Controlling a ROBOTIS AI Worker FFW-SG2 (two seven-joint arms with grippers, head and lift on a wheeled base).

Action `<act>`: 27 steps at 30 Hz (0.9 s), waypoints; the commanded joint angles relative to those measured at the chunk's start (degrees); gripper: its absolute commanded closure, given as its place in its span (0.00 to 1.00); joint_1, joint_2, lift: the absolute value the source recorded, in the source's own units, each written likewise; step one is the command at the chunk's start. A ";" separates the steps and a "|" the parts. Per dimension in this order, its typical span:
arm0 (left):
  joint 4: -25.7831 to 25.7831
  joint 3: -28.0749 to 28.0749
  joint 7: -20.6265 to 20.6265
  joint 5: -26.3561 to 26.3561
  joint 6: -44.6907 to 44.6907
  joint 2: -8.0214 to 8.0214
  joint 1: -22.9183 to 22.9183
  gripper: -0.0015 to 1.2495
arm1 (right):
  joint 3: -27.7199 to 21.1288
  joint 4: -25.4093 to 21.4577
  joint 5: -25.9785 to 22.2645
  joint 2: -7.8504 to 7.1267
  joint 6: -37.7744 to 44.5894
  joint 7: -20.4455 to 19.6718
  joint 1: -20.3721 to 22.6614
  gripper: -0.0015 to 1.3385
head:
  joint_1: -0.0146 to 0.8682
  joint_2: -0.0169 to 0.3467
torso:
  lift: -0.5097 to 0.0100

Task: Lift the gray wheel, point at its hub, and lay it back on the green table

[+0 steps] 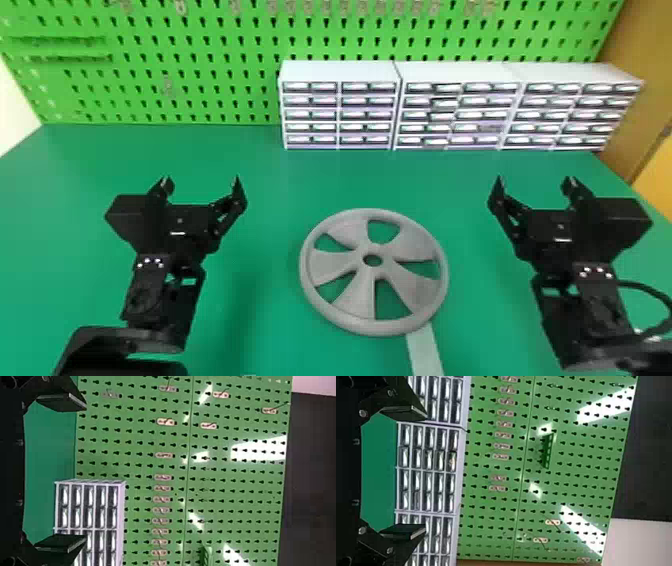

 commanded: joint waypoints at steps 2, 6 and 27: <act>0.00 0.27 -0.58 -2.06 1.75 0.00 0.00 0.10 | -0.09 -0.06 0.00 -0.07 0.00 0.00 0.01 0.22 | 0.80 0.18 | 0.80; 0.00 0.36 -0.84 -2.42 2.28 0.00 0.00 0.10 | -0.09 0.02 0.00 -0.15 0.00 0.00 0.10 0.22 | 0.80 0.18 | 0.80; 0.00 0.71 -1.11 -2.59 1.93 0.00 -0.09 0.10 | -0.26 0.02 -0.09 -0.15 0.18 0.00 0.19 0.22 | 0.80 0.18 | 0.80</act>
